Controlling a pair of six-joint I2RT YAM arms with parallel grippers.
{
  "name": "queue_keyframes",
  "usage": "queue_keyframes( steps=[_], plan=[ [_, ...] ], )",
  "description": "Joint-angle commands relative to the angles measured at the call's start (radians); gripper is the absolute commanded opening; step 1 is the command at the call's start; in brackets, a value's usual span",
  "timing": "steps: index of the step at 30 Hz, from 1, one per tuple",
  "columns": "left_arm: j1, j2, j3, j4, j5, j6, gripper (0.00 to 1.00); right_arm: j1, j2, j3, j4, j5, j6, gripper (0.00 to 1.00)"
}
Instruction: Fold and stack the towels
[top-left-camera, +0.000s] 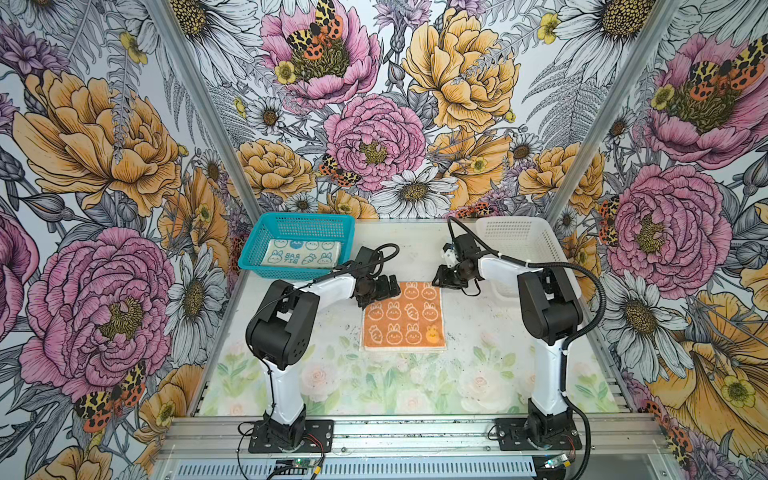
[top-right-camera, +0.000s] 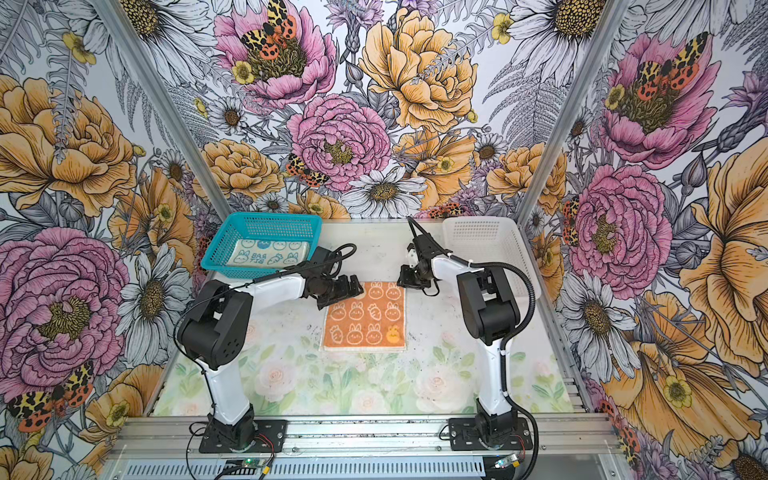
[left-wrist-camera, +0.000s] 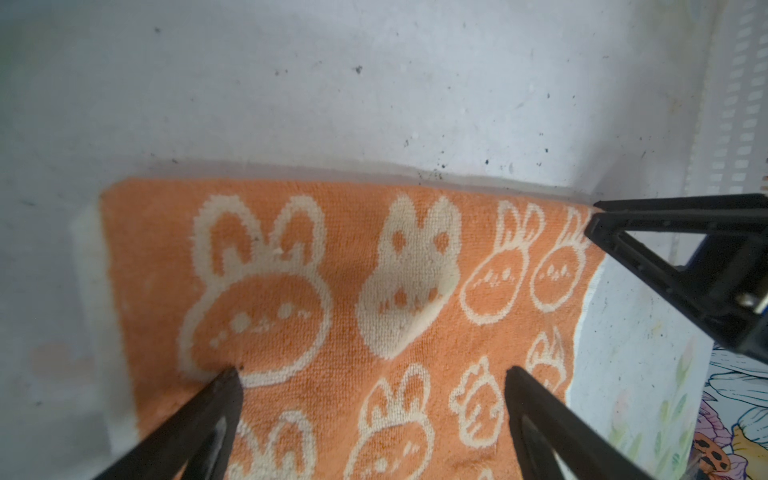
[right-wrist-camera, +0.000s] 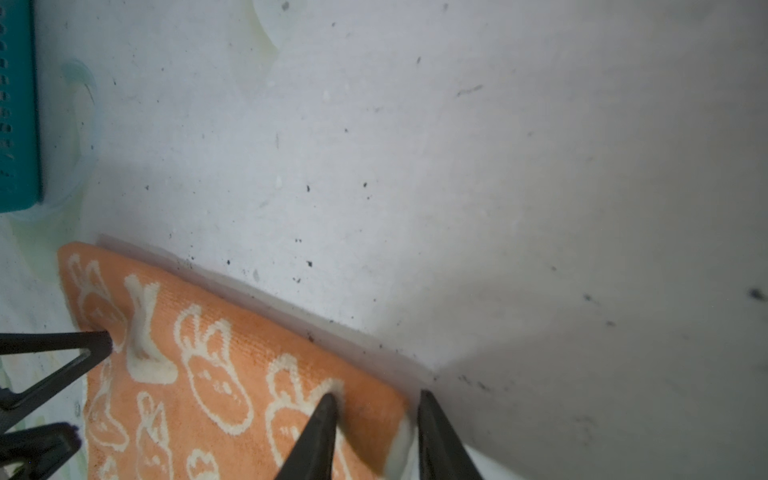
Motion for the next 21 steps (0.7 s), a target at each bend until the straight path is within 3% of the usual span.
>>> queue_keyframes(
  steps=[1, 7, 14, 21],
  plan=[
    [-0.008, 0.005, -0.023, 0.009, 0.005, 0.018, 0.99, 0.0, 0.041, 0.019, -0.012, 0.015, -0.008, 0.23],
    [-0.057, 0.003, -0.035, 0.009, -0.004, -0.005, 0.99, -0.02, 0.038, 0.036, -0.013, 0.025, -0.009, 0.0],
    [-0.159, 0.01, 0.008, 0.009, 0.0, -0.056, 0.99, -0.063, 0.041, 0.094, -0.073, 0.034, -0.053, 0.0],
    [-0.06, 0.012, 0.126, -0.089, -0.044, 0.038, 0.99, -0.07, 0.029, 0.158, -0.148, 0.041, -0.118, 0.0]
  ],
)
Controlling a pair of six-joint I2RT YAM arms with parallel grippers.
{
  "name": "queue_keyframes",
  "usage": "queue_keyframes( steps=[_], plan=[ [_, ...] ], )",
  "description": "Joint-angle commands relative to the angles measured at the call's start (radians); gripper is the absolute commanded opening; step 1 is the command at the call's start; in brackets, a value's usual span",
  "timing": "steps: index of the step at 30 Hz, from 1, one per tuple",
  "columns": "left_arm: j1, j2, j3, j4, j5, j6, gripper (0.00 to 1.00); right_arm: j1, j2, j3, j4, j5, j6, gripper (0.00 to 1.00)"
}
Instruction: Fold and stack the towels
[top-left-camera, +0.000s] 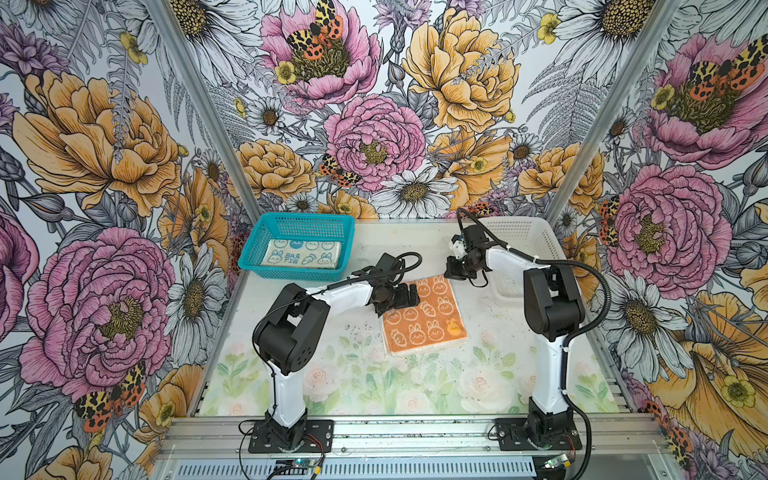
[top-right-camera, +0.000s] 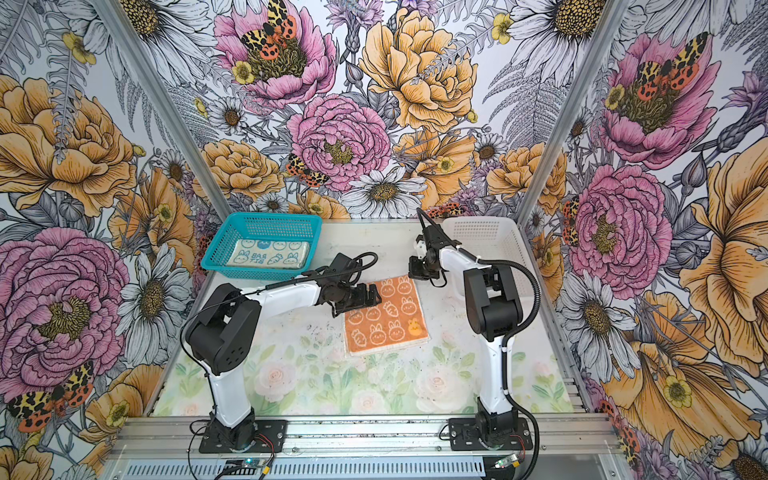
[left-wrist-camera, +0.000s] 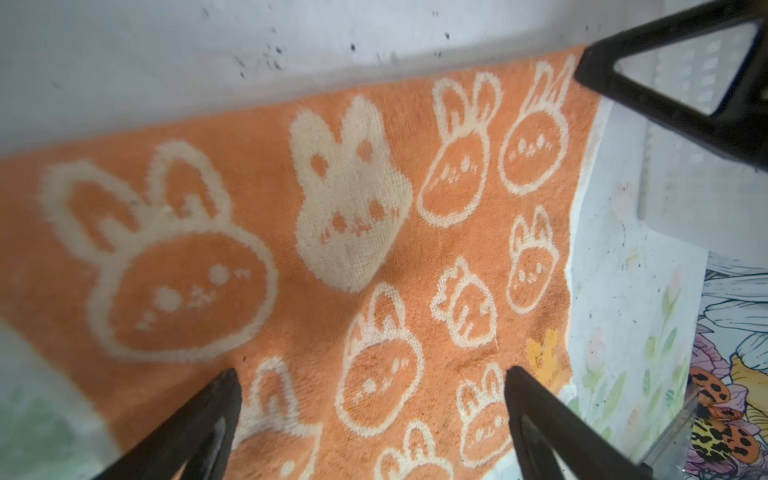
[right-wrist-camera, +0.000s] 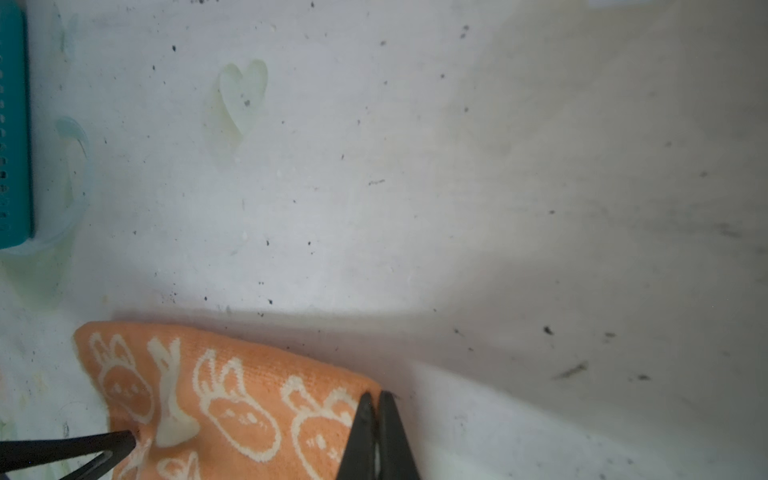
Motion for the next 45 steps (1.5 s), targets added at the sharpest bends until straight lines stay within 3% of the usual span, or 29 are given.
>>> queue_keyframes(
  steps=[1, 3, 6, 12, 29, 36, 45],
  plan=[
    [0.082, 0.019, 0.088, -0.066, -0.047, 0.072, 0.99, 0.003, 0.004, 0.029, -0.04, 0.011, -0.05, 0.0],
    [0.106, 0.037, 0.13, -0.106, -0.09, 0.118, 0.99, 0.005, -0.005, 0.021, -0.04, 0.009, -0.049, 0.0],
    [0.128, 0.088, 0.193, -0.166, -0.133, 0.169, 0.9, 0.01, -0.017, 0.012, -0.038, 0.008, -0.046, 0.0],
    [0.137, 0.158, 0.235, -0.203, -0.124, 0.207, 0.65, 0.021, -0.019, 0.005, -0.038, 0.008, -0.043, 0.0],
    [0.138, 0.174, 0.21, -0.214, -0.149, 0.234, 0.4, 0.025, -0.015, 0.004, -0.038, 0.002, -0.032, 0.0],
    [0.138, 0.173, 0.209, -0.236, -0.199, 0.258, 0.34, 0.024, -0.012, 0.003, -0.037, -0.004, -0.031, 0.0],
    [0.13, 0.19, 0.229, -0.269, -0.249, 0.282, 0.11, 0.027, -0.021, -0.004, -0.037, -0.013, -0.033, 0.0]
  ],
)
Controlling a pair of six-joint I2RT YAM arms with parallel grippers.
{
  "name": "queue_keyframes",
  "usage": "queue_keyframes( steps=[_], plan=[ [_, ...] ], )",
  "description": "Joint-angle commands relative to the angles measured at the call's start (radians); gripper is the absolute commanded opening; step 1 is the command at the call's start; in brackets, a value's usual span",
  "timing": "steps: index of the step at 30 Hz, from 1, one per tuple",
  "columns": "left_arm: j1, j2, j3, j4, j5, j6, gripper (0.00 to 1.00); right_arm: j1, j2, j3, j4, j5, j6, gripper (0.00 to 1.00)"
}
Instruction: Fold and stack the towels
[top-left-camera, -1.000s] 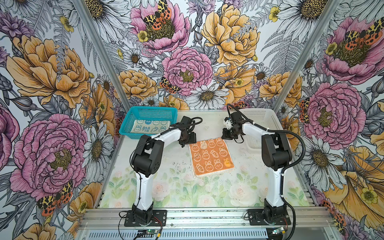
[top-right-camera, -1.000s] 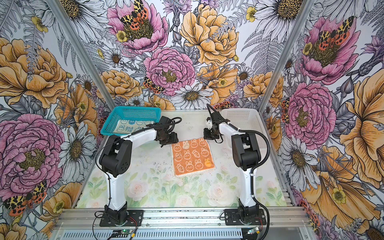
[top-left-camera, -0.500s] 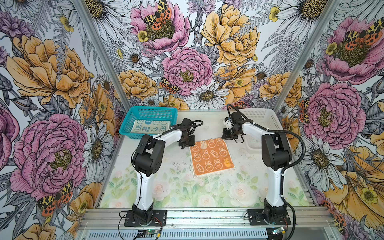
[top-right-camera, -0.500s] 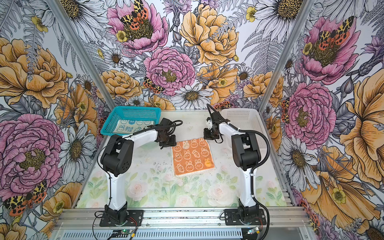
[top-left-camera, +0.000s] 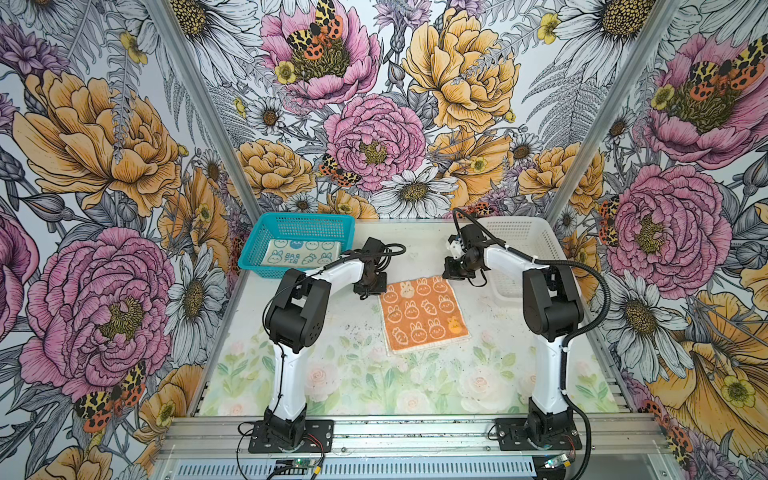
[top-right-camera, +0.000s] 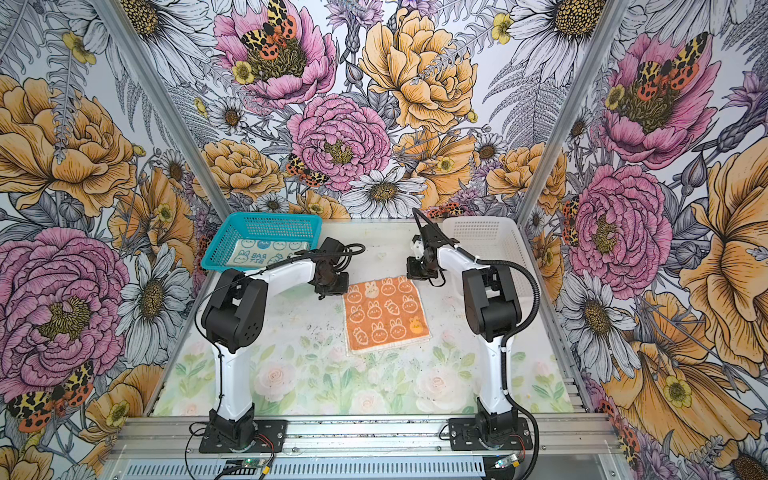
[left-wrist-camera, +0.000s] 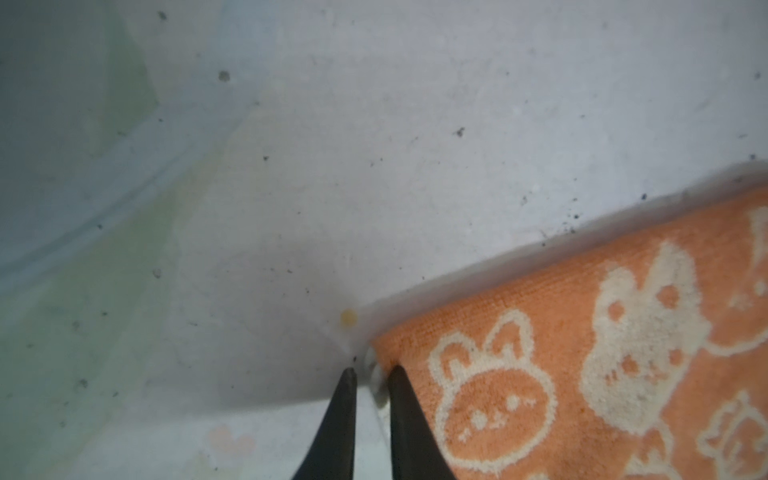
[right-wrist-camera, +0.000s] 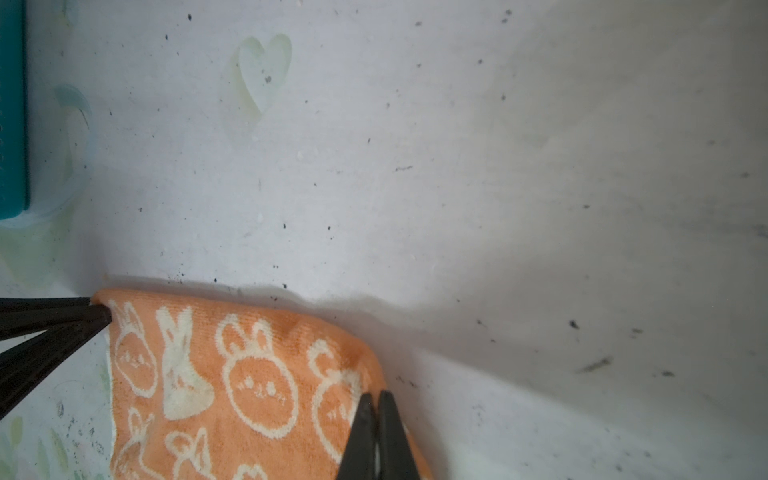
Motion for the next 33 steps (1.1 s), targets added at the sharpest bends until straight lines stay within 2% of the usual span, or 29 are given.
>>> queue_keyframes(
  steps=[1, 7, 14, 33],
  plan=[
    [-0.005, 0.012, 0.018, -0.02, -0.042, 0.022, 0.09, 0.006, -0.027, -0.012, -0.004, -0.013, -0.006, 0.0],
    [-0.007, 0.006, 0.043, -0.036, -0.036, 0.038, 0.0, 0.007, -0.065, -0.026, -0.002, -0.025, -0.004, 0.0],
    [-0.018, -0.012, 0.03, -0.036, -0.057, 0.051, 0.0, 0.008, -0.07, -0.018, -0.004, -0.059, 0.008, 0.0],
    [-0.015, -0.104, 0.032, -0.033, -0.092, 0.097, 0.0, 0.006, -0.163, -0.093, -0.003, -0.056, 0.006, 0.0]
  ],
)
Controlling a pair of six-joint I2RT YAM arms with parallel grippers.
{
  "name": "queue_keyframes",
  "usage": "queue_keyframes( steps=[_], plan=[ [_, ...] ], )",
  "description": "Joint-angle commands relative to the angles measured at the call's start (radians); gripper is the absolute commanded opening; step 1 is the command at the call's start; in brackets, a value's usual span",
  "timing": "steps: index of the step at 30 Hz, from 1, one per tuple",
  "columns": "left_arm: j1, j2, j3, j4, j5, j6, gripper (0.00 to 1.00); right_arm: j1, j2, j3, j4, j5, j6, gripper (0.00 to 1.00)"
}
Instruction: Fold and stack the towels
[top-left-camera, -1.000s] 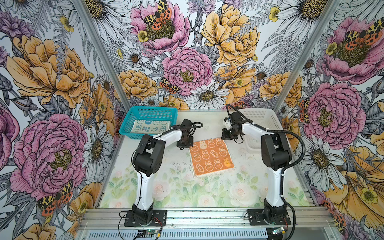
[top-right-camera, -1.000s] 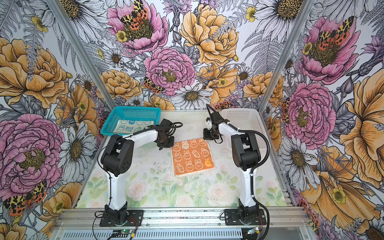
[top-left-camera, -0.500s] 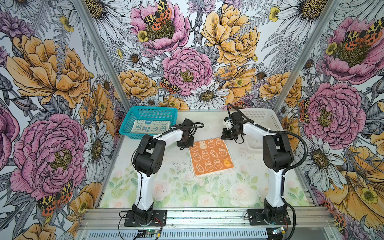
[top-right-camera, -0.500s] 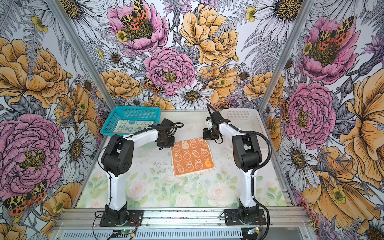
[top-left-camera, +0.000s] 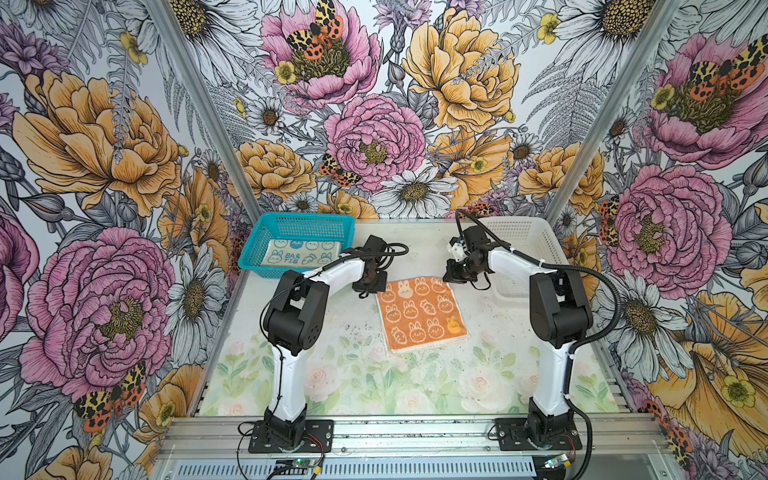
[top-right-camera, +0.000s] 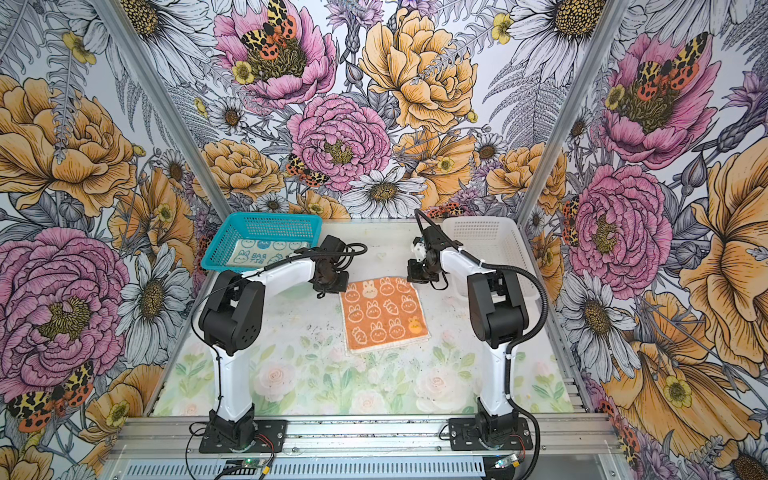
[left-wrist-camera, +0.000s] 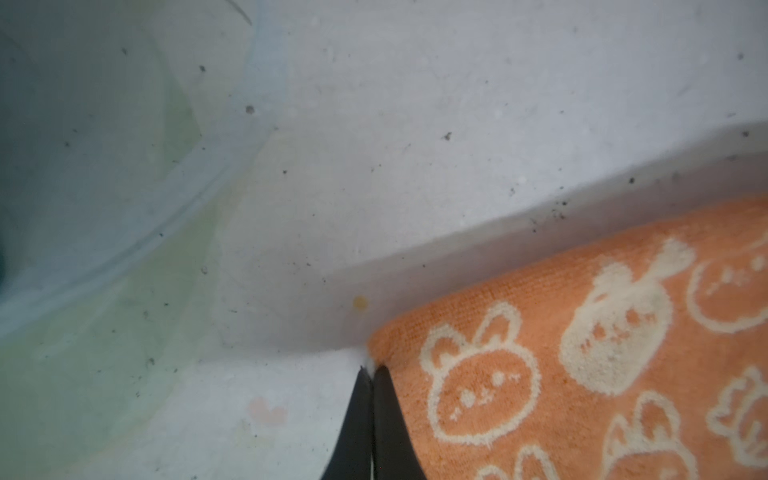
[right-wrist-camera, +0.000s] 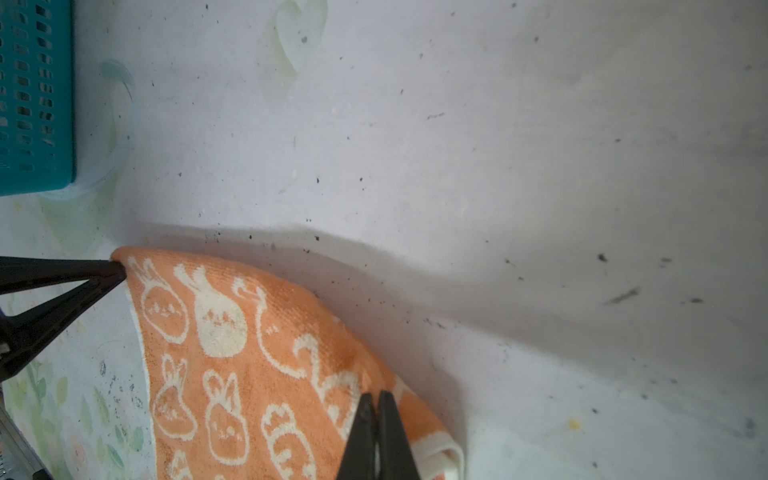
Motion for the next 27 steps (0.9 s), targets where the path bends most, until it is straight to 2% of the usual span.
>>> queue_keyframes(
  steps=[1, 19, 27],
  plan=[
    [-0.003, -0.072, 0.011, 0.002, -0.035, 0.024, 0.0, 0.005, -0.077, -0.011, 0.006, -0.008, 0.0, 0.0],
    [-0.045, -0.2, -0.113, 0.048, -0.029, -0.016, 0.0, 0.007, -0.239, -0.145, 0.008, -0.025, 0.018, 0.0],
    [-0.075, -0.311, -0.215, 0.076, -0.025, -0.055, 0.0, 0.02, -0.3, -0.248, 0.017, -0.023, 0.026, 0.0]
  ],
)
